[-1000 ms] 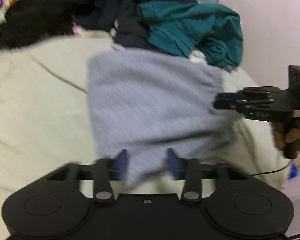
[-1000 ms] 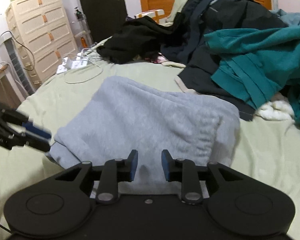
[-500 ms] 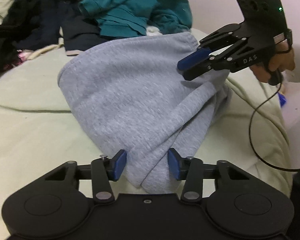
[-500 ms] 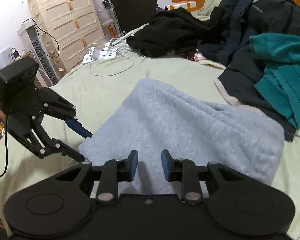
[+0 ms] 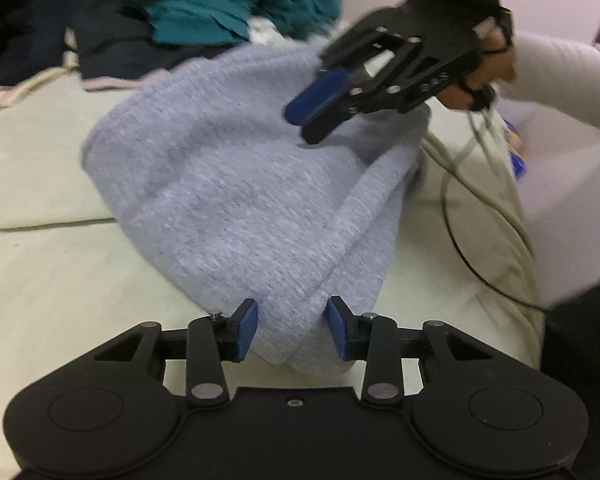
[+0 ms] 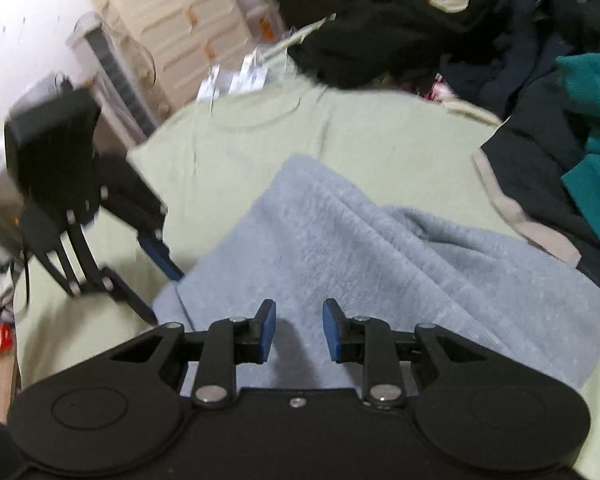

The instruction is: Fold clothes

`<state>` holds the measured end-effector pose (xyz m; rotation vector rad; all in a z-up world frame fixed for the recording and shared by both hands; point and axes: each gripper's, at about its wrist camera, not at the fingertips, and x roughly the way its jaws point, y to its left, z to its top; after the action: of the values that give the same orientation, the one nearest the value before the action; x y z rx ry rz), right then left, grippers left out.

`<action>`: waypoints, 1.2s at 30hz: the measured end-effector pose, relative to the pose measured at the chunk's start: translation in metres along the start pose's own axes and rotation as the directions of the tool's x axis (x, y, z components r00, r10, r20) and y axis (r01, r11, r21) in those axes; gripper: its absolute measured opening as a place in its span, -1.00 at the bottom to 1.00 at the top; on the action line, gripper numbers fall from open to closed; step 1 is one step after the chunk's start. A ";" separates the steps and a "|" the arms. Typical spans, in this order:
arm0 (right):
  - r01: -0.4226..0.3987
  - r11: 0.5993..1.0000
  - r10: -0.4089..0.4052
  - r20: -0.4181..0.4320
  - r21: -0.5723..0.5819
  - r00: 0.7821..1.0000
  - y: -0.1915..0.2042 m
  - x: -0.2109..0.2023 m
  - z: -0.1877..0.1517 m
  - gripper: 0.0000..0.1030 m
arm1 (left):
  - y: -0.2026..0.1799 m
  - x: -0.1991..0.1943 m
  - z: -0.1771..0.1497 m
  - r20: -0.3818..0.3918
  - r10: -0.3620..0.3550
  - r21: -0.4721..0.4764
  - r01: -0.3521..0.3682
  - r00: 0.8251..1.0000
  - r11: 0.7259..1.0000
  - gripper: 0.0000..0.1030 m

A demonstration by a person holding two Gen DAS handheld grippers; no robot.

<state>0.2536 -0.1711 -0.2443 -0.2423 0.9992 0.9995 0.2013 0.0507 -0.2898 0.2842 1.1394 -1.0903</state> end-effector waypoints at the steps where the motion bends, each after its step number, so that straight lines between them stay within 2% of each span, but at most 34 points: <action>1: -0.004 1.000 0.004 0.000 0.004 1.000 -0.002 -0.001 -0.001 -0.50 | 0.002 0.000 0.004 -0.025 -0.015 0.010 0.015 1.000 1.000 -0.22; 2: -0.009 1.000 0.009 0.001 0.008 1.000 -0.004 -0.002 -0.002 -0.50 | 0.005 0.001 0.012 -0.071 -0.034 0.030 0.036 0.997 0.999 -0.22; 9: -0.005 1.000 0.005 -0.003 0.013 1.000 -0.013 0.004 -0.002 -0.50 | 0.023 0.014 0.032 -0.181 -0.119 0.038 0.128 0.976 0.991 -0.22; 12: -0.002 1.000 0.002 -0.005 0.014 1.000 -0.016 0.008 -0.002 -0.50 | 0.024 0.023 0.035 -0.219 -0.121 0.053 0.135 0.968 0.989 -0.26; 15: 0.001 1.000 -0.001 -0.007 0.016 1.000 -0.020 0.011 -0.002 -0.50 | 0.022 0.030 0.033 -0.227 -0.101 0.045 0.114 0.969 0.992 -0.40; 18: 0.005 1.000 -0.005 -0.008 0.017 1.000 -0.024 0.014 -0.001 -0.52 | 0.014 0.024 0.029 -0.205 -0.065 0.027 0.072 0.977 0.997 -0.46; 21: 0.008 1.000 -0.008 -0.010 0.018 1.000 -0.027 0.017 -0.001 -0.70 | -0.002 0.015 0.024 -0.181 -0.004 0.034 0.011 0.983 0.999 -0.57; 23: 0.010 1.000 -0.010 -0.012 0.019 1.000 -0.029 0.020 -0.001 -0.91 | -0.012 0.011 0.019 -0.171 0.040 0.033 -0.035 0.984 0.999 -0.67; 25: 0.015 1.000 -0.015 -0.017 0.016 1.000 -0.032 0.024 0.000 -1.00 | -0.017 0.009 0.014 -0.155 0.070 -0.008 -0.072 0.985 0.997 -0.75; 27: 0.017 1.000 -0.017 -0.034 0.007 0.999 -0.038 0.033 0.003 -1.00 | -0.025 0.009 0.008 -0.131 0.104 -0.060 -0.112 0.986 0.992 -0.77; 30: 0.035 0.999 -0.035 -0.028 -0.031 0.999 -0.040 0.038 0.001 -1.00 | -0.038 0.010 0.002 -0.082 0.159 -0.163 -0.171 0.984 0.972 -0.79; 32: 0.044 0.998 -0.045 -0.022 -0.043 0.999 -0.042 0.040 0.000 -1.00 | -0.049 0.010 0.001 -0.068 0.203 -0.184 -0.213 0.977 0.960 -0.82; 36: 0.043 0.998 -0.044 -0.011 -0.045 0.999 -0.046 0.040 -0.001 -1.00 | -0.063 0.014 0.000 -0.054 0.284 -0.277 -0.288 0.957 0.917 -0.86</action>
<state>0.2956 -0.1736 -0.2887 -0.3061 0.9797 0.9821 0.1496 0.0123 -0.2811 0.2245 1.2052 -0.6585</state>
